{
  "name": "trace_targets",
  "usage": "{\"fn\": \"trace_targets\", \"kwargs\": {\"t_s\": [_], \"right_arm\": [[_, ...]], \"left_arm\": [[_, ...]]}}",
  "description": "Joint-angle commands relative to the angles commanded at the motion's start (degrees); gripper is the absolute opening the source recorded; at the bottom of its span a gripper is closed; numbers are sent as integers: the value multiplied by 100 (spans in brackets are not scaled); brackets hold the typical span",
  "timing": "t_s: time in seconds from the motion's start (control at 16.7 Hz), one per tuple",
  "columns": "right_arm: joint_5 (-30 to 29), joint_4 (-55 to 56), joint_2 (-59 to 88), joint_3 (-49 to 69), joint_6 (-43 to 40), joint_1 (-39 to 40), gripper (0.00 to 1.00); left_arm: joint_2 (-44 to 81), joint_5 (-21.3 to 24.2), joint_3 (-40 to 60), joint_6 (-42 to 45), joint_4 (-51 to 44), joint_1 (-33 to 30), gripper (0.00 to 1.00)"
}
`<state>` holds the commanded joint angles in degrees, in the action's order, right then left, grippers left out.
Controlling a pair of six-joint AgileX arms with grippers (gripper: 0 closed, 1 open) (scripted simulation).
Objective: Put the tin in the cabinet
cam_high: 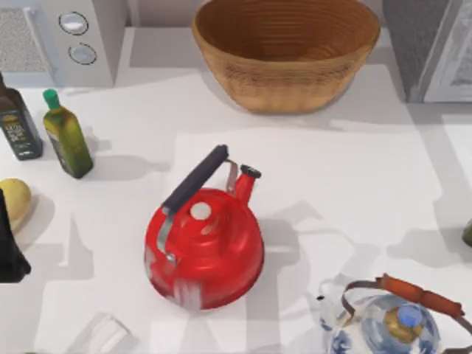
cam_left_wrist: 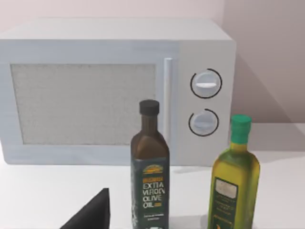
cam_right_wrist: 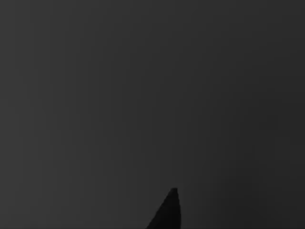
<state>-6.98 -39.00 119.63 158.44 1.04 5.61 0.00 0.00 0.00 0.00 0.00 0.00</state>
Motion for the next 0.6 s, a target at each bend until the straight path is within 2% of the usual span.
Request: {"fn": "trace_targets", "kwargs": {"t_s": [0.24,0.6], "right_arm": [[0,0,0,0,0,0,98],[0,0,0,0,0,0,100]], "left_arm": [[0,0,0,0,0,0,100],[0,0,0,0,0,0,100]]}}
